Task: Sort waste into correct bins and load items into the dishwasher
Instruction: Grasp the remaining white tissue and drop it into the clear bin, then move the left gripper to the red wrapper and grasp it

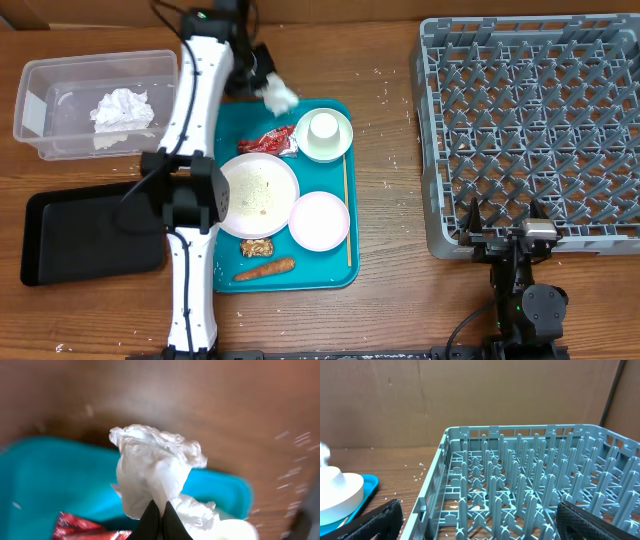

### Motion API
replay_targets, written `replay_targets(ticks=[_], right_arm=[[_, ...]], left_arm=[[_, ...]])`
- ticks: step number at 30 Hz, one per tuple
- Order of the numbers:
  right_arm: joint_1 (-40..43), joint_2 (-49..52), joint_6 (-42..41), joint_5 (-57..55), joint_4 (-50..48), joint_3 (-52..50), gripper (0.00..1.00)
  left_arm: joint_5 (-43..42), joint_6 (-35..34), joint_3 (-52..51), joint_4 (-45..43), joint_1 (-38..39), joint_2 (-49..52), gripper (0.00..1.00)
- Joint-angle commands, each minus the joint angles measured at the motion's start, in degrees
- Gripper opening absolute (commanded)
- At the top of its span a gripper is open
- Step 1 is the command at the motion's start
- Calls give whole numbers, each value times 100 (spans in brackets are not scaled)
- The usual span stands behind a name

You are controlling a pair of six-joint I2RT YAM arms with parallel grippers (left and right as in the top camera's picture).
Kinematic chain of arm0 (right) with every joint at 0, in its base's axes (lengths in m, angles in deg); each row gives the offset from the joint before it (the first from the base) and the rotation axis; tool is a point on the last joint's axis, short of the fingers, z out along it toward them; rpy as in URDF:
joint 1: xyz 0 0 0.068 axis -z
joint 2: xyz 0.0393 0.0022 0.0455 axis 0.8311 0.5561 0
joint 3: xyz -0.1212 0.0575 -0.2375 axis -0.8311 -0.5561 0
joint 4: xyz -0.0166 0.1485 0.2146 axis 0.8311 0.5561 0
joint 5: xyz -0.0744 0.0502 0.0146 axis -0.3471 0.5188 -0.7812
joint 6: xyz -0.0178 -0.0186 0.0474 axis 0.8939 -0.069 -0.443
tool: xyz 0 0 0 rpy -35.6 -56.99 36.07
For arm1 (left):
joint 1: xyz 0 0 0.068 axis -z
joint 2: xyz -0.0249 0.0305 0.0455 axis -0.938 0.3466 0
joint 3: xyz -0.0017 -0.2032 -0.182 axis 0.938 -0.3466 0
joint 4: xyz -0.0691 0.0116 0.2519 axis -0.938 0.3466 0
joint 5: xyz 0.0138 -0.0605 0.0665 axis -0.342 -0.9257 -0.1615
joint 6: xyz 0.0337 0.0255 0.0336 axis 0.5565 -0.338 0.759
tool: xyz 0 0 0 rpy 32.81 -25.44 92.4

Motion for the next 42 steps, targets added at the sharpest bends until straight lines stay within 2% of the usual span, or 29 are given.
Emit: replay_targets(ticks=[1,5,12,14,15,16,18,19,20,21,25,27,29,32,34,42], right_arm=[[31,-68,-20,4,-33,-59,100],[31,-68,-20,4,-33,-59,100],[31,-68,-20,4,-33,-59,100],[31,-68,-20,4,-33,-59,100],[31,-68,-20,4,-33,-59,100],[31,-68,-20,4,-33,-59,100],[31,-68,-20,4,-33,-59,100],[31,-68,-20,4,-33,-59,100],[31,-68,-20,4,-33,-59,100],[31,-68,-20,4,-33,-59,100],[31,-68,-20,4,-33,-59,100],[31,-68,-20,4,-33,-59,100],[31,-68,-20,4,-33,-59,100],[31,-68,-20,4,-33,-59,100],[31,-68,-20,4,-33,-59,100],[31,-68,-20,4,-33,-59,100]], left_arm=[[273,-232,833,33,-249,-264,4],[1357,-634,1576,129,-595,-284,4],[2739,-1156,1652,704,-1143,-284,4],[2909,-1344,1648,920,-1360,-284,5],[2894,-1346,1641,960,-1429,-284,18],[2881,-1344,1631,1001,-1488,-284,39],[2865,-1342,1587,1071,-1602,-284,59],[2863,-1344,1574,1119,-1637,-284,73],[2865,-1342,1567,1185,-1676,-284,92],[2865,-1340,1558,1228,-1694,-282,100],[2754,-1333,1550,1554,-1720,-282,100],[2308,-1290,1550,1803,-1720,-282,100],[1484,-977,1543,2009,-1718,-282,100],[-378,293,1497,2009,-1633,-282,100],[-1023,822,1497,2009,-1456,-284,100],[-1099,1432,1497,2009,-551,-282,100]])
